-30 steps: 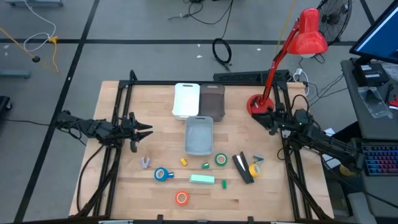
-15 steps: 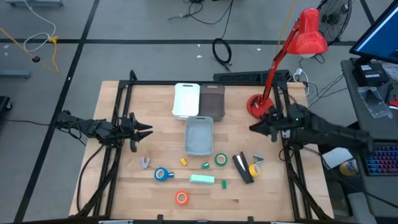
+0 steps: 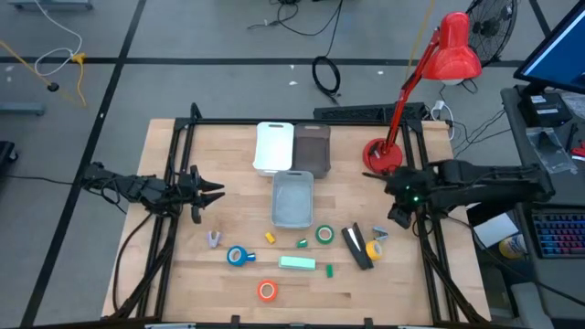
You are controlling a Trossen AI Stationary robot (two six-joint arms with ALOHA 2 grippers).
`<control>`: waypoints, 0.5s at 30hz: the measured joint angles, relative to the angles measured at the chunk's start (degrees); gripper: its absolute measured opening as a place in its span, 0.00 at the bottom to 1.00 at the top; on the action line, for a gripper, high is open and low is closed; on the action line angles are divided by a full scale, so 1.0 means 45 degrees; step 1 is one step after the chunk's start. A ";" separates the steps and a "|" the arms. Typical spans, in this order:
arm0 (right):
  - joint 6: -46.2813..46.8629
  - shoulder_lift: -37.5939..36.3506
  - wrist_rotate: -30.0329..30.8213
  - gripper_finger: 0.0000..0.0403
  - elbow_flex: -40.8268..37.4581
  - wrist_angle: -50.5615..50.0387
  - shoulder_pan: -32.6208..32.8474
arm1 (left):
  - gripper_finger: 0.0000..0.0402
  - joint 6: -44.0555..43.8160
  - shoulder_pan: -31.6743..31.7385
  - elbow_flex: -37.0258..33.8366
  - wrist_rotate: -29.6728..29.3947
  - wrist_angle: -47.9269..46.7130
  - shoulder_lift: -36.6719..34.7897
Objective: Pick and place Stapler, Stapler remover, tape
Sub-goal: Put the sky blue staple remover into the white bin
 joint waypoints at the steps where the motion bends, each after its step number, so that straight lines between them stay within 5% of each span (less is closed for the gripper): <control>1: -0.0034 0.0102 0.0170 0.16 -0.0032 0.0028 0.0023 | 0.30 0.0000 0.0000 0.0001 -0.0003 -0.0037 0.0003; 15: -0.1675 0.0638 0.0764 0.45 -0.0085 0.0448 0.0062 | 0.30 0.0000 0.0001 0.0001 -0.0010 -0.0277 0.0005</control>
